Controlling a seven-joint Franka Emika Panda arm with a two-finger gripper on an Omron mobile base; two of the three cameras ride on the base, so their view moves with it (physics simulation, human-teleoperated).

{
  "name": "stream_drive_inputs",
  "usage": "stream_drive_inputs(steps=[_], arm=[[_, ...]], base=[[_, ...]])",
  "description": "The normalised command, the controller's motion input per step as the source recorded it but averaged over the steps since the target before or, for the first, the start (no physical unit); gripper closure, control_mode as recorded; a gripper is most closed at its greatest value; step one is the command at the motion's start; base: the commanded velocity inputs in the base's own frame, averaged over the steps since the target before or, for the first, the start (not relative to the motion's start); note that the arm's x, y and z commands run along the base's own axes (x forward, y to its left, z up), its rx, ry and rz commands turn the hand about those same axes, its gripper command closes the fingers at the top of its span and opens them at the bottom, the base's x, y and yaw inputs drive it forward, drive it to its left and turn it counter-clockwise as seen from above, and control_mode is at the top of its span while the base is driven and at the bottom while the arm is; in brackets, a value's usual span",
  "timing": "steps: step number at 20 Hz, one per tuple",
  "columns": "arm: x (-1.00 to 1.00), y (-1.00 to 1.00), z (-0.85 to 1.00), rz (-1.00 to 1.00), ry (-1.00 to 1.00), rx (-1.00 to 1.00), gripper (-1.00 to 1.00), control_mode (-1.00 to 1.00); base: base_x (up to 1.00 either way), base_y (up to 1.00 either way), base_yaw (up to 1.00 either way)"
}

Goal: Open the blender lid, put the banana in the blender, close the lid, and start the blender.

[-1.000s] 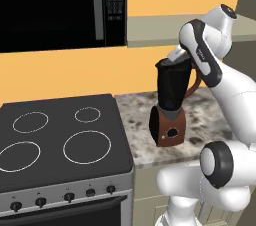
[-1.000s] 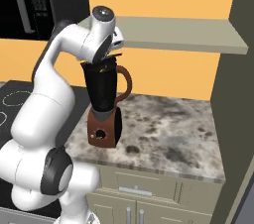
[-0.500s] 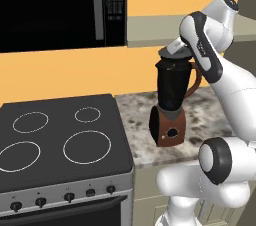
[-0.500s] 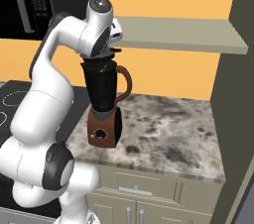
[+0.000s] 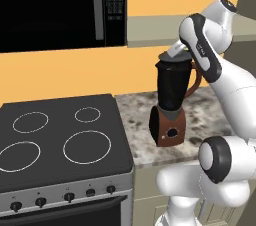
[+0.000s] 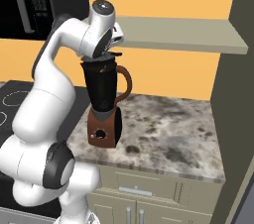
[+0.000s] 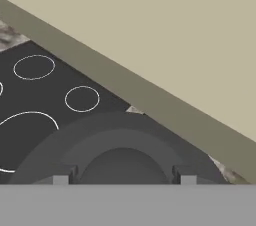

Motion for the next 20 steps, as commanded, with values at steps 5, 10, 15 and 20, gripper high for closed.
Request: stream_drive_inputs(steps=[5, 10, 15, 20], arm=[[0.0, 0.01, -0.31, 0.0, 0.01, 0.0, 1.0, -1.0], [0.0, 0.06, -0.23, 0.0, 0.0, 0.0, 1.0, -1.0], [-0.06, 0.11, -0.28, 0.0, 0.0, 0.01, 1.0, -1.0], [-0.13, 0.17, -0.1, 0.0, 0.02, 0.01, 1.0, -1.0]], base=[[0.0, 0.0, 0.0], [0.0, 0.0, 0.0], [0.0, 0.0, 0.0], [0.0, 0.0, 0.0]])
